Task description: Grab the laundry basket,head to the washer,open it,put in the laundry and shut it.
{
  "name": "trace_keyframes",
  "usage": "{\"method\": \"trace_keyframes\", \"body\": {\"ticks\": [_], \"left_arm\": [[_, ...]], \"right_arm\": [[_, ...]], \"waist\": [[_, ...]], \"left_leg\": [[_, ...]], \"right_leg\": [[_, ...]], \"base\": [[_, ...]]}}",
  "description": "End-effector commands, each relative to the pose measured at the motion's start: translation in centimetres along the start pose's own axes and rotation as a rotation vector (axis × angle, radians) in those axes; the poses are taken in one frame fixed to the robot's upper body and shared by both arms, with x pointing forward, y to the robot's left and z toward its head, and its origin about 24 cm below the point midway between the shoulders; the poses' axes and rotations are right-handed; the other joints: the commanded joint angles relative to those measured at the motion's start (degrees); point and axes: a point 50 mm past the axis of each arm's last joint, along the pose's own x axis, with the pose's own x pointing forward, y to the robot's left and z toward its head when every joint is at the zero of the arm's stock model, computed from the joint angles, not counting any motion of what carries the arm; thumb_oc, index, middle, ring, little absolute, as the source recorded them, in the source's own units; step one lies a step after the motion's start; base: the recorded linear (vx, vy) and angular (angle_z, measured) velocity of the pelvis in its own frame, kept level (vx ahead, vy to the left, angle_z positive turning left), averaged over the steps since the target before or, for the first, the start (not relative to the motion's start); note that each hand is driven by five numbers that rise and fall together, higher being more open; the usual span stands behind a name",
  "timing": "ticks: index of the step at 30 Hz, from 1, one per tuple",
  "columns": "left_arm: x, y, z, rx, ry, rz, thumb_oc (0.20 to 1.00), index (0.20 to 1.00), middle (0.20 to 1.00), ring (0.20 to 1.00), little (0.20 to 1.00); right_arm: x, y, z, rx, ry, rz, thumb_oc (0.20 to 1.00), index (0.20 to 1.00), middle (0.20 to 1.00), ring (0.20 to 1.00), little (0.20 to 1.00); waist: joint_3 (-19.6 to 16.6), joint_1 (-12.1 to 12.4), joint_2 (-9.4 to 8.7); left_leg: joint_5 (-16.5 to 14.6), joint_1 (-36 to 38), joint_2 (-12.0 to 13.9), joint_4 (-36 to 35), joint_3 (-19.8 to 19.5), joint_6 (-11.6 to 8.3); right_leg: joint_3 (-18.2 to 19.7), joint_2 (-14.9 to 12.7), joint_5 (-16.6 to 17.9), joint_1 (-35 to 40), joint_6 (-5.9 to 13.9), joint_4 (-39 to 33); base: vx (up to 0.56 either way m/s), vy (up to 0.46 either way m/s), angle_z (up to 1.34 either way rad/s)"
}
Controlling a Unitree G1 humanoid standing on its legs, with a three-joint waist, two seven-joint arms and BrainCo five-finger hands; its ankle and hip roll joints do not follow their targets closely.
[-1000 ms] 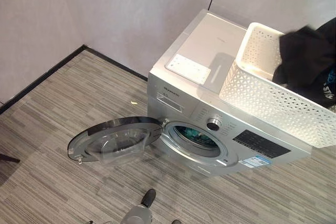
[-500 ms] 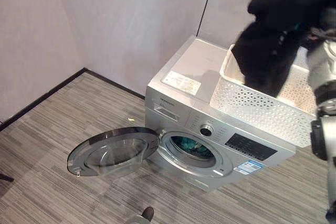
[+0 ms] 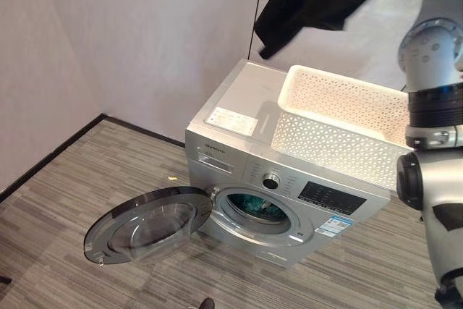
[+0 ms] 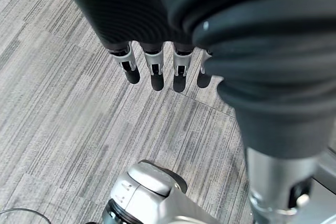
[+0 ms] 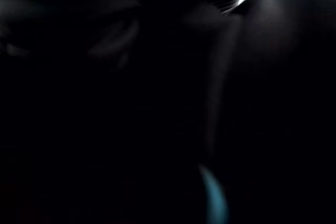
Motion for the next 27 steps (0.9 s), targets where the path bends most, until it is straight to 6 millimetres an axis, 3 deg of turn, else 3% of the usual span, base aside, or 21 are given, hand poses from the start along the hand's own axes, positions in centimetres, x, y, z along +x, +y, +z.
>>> {"method": "trace_keyframes", "body": {"ticks": [1,5,9,12,14,17,23,25,27], "left_arm": [[-0.1,1.3,-1.2,-0.002,0.076,0.064,1.000,1.000,1.000,1.000,1.000],[-0.1,1.3,-1.5,-0.004,0.085,0.066,1.000,1.000,1.000,1.000,1.000],[-0.1,1.1,-1.5,-0.014,0.091,0.071,1.000,1.000,1.000,1.000,1.000],[-0.2,0.6,-1.4,-0.012,0.089,0.063,1.000,1.000,1.000,1.000,1.000],[-0.2,0.1,-1.5,-0.004,0.094,0.059,1.000,1.000,1.000,1.000,1.000],[-0.2,-0.3,-1.6,-0.011,0.104,0.051,1.000,1.000,1.000,1.000,1.000],[-0.4,-0.2,-2.9,-0.011,0.136,0.065,1.000,1.000,1.000,1.000,1.000],[-0.5,-0.2,-3.2,-0.009,0.146,0.066,1.000,1.000,1.000,1.000,1.000],[-0.5,-0.1,-3.3,-0.076,0.150,0.065,1.000,1.000,1.000,1.000,1.000]], "right_arm": [[1.3,-0.1,2.2,-0.032,-0.122,-0.011,0.200,0.200,0.200,0.200,0.200],[0.5,-1.0,2.1,-0.044,-0.114,-0.026,0.200,0.200,0.200,0.200,0.200],[-1.9,-1.8,0.7,0.011,-0.061,-0.053,0.200,0.200,0.200,0.200,0.200],[-4.4,-2.2,-0.1,0.057,-0.034,-0.094,0.200,0.200,0.200,0.200,0.200],[-7.2,-2.5,-1.0,-0.008,-0.005,-0.155,0.200,0.200,0.200,0.200,0.200],[-10.4,-1.3,-1.3,-0.004,0.065,-0.080,0.200,0.200,0.200,0.200,0.200],[-15.1,-1.0,-1.9,0.112,0.208,-0.039,0.200,0.200,0.200,0.200,0.200],[-15.8,-1.1,-2.0,0.120,0.236,-0.039,0.200,0.200,0.200,0.200,0.200],[-18.2,-1.1,-2.3,0.154,0.329,-0.023,0.200,0.200,0.200,0.200,0.200]], "waist": [[-2.8,-0.1,-0.87],[-2.7,-0.7,-0.57],[-2.5,-1.3,0.18],[-2.2,-1.6,1.02],[-2.0,-1.7,1.72],[-1.7,-2.0,2.26],[-0.8,-2.4,3.33],[-0.7,-2.6,3.51],[-0.3,-2.9,4.03]], "left_leg": [[-4.6,1.8,4.7,0.9,-0.4,-1.11],[-4.9,2.3,4.8,1.0,-0.2,-1.08],[-5.3,3.2,5.0,1.2,0.4,-0.78],[-5.5,3.6,4.9,1.3,0.8,-0.62],[-5.7,3.9,4.8,1.5,0.9,-0.37],[-5.8,4.2,4.9,1.7,1.4,-0.22],[-5.4,4.4,5.0,1.5,2.3,-0.11],[-5.4,4.4,5.0,1.5,2.4,-0.12],[-5.2,4.4,5.1,1.4,2.8,-0.13]], "right_leg": [[-1.3,-6.0,5.8,-2.3,4.23,0.2],[-0.9,-5.8,5.6,-2.1,4.14,0.3],[0.1,-5.8,5.5,-1.9,3.98,0.5],[0.5,-5.9,5.4,-1.7,3.95,0.5],[1.1,-6.0,5.5,-1.8,3.89,0.5],[1.7,-6.2,5.6,-1.9,3.81,0.7],[2.5,-6.6,6.1,-2.2,3.81,0.5],[2.7,-6.6,6.2,-2.3,3.79,0.5],[3.2,-6.7,6.4,-2.6,3.76,0.4]], "base": [[0.01,-0.034,-0.11],[0.00,-0.018,-0.04],[-0.01,-0.009,-0.10],[-0.01,0.001,-0.16],[0.00,0.011,-0.09],[-0.02,0.003,-0.14],[-0.02,-0.004,-0.05],[-0.03,-0.005,-0.08],[-0.03,-0.009,-0.12]]}}
